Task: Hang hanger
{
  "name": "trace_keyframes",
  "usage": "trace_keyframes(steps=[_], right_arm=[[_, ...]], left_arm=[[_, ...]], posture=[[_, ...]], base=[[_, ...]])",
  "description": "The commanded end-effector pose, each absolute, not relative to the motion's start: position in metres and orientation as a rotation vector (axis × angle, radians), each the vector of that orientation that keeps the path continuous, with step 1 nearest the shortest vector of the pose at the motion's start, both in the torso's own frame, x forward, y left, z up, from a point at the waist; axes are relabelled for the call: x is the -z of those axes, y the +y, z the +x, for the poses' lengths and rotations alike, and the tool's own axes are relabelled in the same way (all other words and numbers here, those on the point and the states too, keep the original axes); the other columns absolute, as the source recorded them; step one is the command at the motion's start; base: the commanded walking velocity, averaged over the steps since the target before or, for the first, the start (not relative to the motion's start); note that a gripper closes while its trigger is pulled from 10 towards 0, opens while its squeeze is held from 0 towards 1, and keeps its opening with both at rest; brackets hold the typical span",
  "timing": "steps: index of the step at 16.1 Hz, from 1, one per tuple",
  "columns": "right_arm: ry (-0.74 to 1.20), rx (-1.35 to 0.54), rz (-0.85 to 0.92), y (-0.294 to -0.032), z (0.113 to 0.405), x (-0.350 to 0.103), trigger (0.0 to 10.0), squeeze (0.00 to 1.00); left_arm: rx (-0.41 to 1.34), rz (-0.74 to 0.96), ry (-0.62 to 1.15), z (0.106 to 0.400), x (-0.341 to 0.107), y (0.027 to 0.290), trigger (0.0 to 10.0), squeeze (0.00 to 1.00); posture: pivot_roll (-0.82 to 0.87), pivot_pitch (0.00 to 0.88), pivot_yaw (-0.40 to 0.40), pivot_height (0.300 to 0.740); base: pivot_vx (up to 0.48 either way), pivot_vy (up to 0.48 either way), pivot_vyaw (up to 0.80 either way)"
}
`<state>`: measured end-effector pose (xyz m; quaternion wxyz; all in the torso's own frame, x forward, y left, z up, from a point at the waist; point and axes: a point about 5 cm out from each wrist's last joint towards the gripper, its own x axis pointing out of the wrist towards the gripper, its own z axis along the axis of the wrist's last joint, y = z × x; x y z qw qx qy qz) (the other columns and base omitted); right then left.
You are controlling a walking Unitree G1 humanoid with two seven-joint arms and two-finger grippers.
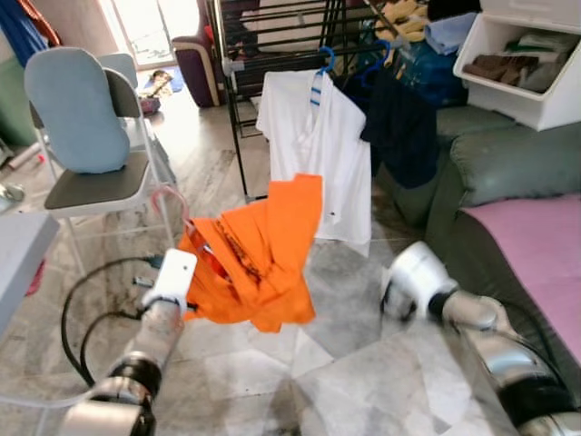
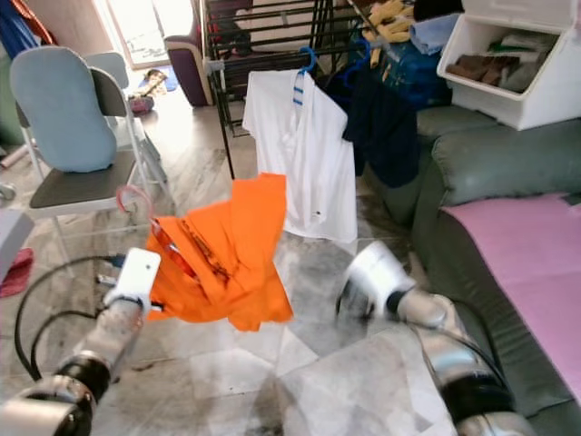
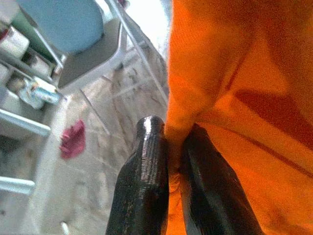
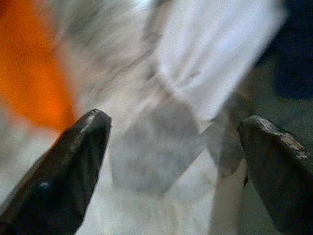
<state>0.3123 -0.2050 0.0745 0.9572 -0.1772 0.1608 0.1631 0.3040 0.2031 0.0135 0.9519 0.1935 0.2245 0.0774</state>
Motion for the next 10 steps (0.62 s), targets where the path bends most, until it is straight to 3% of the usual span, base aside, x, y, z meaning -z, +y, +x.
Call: trace_keyframes(steps=[1, 3, 5, 6, 9, 10], right_arm=[[0.263, -0.182, -0.208, -0.206, 0.31, -0.073, 10.0, 0.0], [0.211, -0.079, -0.098, -0.2, 0.297, -0.065, 10.0, 0.0], [0.174, -0.012, -0.061, -0.194, 0.29, -0.059, 10.0, 0.0], [0.135, -0.007, -0.028, -0.19, 0.283, -0.062, 10.0, 0.0], [0.144, -0.043, -0.067, -0.191, 0.28, -0.062, 10.0, 0.0], [0.14, -0.037, -0.069, -0.194, 0.278, -0.063, 10.0, 0.0]], left_arm=[[-0.193, 0.315, 0.435, 0.3, -0.013, 0.207, 1.4, 0.0], [-0.234, 0.26, 0.414, 0.292, -0.01, 0.213, 1.7, 0.0], [-0.232, 0.236, 0.383, 0.289, -0.011, 0.215, 2.8, 0.0], [-0.137, 0.254, 0.28, 0.287, -0.021, 0.212, 4.2, 0.0], [-0.094, 0.285, 0.183, 0.269, -0.033, 0.214, 4.9, 0.0], [-0.112, 0.292, 0.163, 0.259, -0.036, 0.218, 6.4, 0.0]], posture=[[-0.17, 0.0, 0.1, 0.74], [-0.18, 0.0, 0.109, 0.74], [-0.18, 0.0, 0.115, 0.74], [-0.17, 0.0, 0.095, 0.74], [-0.13, 0.0, 0.062, 0.74], [-0.12, 0.0, 0.051, 0.74]], base=[[0.0, 0.0, 0.0], [0.0, 0.0, 0.0], [0.0, 0.0, 0.0], [0.0, 0.0, 0.0], [0.0, 0.0, 0.0], [0.0, 0.0, 0.0]])
